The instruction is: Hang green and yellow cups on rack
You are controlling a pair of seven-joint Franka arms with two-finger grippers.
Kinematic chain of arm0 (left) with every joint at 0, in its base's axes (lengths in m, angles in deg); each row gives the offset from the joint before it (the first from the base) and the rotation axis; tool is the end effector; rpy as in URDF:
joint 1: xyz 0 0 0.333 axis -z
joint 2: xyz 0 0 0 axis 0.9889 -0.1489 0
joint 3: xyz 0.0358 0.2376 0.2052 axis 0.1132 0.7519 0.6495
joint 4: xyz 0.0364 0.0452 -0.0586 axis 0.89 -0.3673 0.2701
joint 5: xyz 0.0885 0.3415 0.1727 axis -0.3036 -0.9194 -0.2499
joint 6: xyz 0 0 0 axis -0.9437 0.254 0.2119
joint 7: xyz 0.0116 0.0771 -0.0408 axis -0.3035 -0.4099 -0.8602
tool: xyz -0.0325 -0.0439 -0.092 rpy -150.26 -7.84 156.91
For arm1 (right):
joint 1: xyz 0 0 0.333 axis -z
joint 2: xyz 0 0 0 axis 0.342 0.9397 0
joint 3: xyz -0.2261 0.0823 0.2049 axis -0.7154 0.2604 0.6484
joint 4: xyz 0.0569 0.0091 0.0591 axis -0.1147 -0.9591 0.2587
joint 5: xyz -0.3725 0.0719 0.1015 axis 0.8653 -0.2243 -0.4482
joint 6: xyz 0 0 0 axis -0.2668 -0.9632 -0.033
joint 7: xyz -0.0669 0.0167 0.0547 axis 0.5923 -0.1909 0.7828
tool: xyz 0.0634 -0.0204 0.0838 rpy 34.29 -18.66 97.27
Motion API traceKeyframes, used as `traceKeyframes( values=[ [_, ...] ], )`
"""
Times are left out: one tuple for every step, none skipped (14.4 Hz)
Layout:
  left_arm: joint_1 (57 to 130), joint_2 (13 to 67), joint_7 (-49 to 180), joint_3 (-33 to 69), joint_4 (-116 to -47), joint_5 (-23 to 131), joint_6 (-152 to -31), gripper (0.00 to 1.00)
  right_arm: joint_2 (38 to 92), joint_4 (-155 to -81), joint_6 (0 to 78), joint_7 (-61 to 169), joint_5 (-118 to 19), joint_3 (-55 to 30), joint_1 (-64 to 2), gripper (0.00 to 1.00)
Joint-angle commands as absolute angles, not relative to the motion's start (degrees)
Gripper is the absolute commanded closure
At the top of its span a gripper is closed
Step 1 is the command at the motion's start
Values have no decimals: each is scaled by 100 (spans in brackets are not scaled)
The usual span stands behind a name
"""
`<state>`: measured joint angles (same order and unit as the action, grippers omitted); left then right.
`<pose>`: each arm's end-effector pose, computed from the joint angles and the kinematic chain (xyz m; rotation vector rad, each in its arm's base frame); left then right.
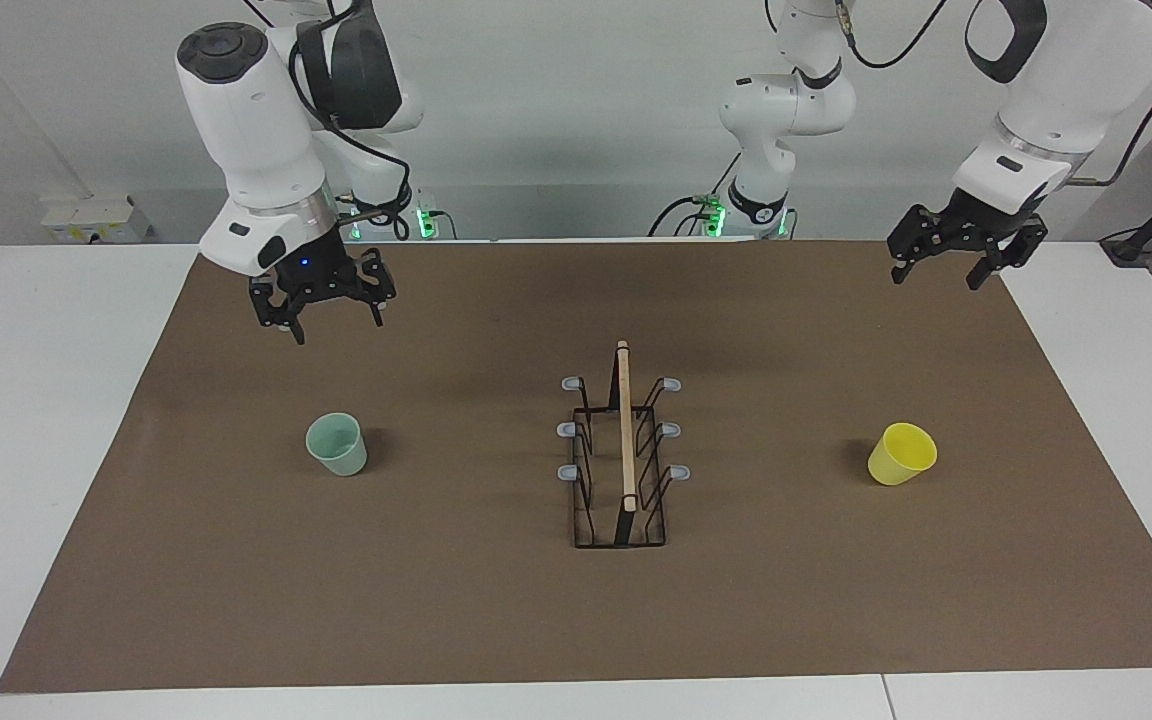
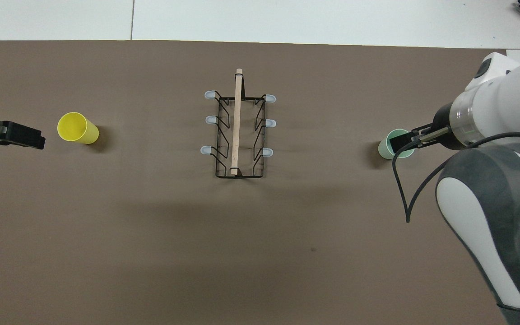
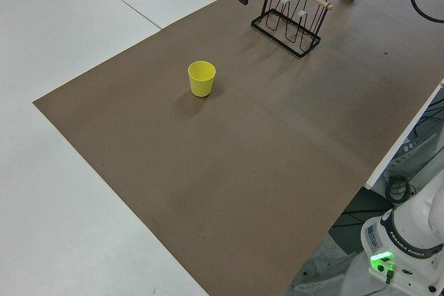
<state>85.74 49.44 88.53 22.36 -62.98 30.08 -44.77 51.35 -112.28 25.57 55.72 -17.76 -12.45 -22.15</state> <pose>0.5569 -0.0289 0.6236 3.1081 -0.2800 0.0341 0.5726 0.0938 0.5640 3.0942 0.4395 0.1166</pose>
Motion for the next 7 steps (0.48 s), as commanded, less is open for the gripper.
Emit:
traceKeyframes(
  values=[
    [8618, 5091, 8905, 2256, -6464, 2902, -4491, 0, 5055, -11287, 2595, 5709, -1893, -1239, -2193, 0],
    [8636, 5091, 8896, 2256, -6464, 2902, -4482, 0, 5055, -11287, 2613, 5840, -1885, -1239, -2202, 0],
    [8636, 5091, 8896, 2256, -6456, 2902, -4465, 0, 5055, -11287, 2613, 5894, -1885, -1239, -2202, 0],
    [8645, 5091, 8861, 2256, -6473, 2902, -4473, 0, 5055, -11287, 2613, 5894, -1876, -1239, -2202, 0],
    [8627, 5108, 8817, 2256, -6491, 2910, -4491, 0, 5055, -11287, 2613, 5894, -1876, -1239, -2202, 0],
    [8592, 5117, 8895, 2248, -6473, 2911, -4447, 0, 5055, -11287, 2639, 5894, -1858, -1239, -2202, 0],
    [8583, 5117, 8887, 2256, -6473, 2911, -4456, 0, 5063, -11287, 2665, 5886, -1824, -1239, -2202, 0]
  ],
)
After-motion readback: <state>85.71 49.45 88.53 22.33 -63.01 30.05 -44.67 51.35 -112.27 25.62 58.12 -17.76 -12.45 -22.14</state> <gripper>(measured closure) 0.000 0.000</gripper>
